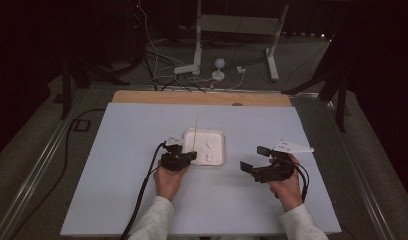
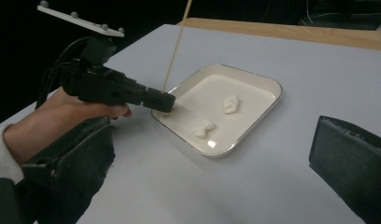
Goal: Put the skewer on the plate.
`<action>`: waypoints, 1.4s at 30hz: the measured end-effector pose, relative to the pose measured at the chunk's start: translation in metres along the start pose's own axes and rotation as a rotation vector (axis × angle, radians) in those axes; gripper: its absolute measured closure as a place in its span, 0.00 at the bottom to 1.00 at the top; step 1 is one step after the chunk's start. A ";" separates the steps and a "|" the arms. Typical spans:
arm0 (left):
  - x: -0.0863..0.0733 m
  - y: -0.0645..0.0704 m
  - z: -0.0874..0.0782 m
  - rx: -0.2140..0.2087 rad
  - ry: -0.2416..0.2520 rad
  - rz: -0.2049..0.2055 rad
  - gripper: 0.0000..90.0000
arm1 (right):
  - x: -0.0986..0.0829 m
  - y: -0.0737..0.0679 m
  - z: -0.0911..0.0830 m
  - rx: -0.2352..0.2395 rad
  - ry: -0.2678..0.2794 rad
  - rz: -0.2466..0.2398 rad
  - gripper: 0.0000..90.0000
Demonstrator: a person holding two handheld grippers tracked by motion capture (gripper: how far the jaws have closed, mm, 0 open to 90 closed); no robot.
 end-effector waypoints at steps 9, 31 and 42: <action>-0.002 0.000 0.004 0.005 -0.014 -0.015 0.97 | 0.003 -0.001 -0.001 -0.002 0.007 -0.011 0.00; 0.011 0.003 -0.016 -0.042 0.080 0.007 0.24 | 0.001 -0.001 -0.001 -0.016 0.003 -0.028 0.00; 0.027 0.001 -0.068 -0.086 0.219 0.080 0.02 | -0.013 0.003 -0.006 -0.057 -0.014 -0.070 0.00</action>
Point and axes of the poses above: each handheld gripper's, and its own axes: z roughly forward along the jaws, x roughly out of its top, y roughly to its right, the point moved 7 cm from there along z, roughly forward along the jaws, and after that the axes turned 14 degrees about -z, right-handed, at the moved point
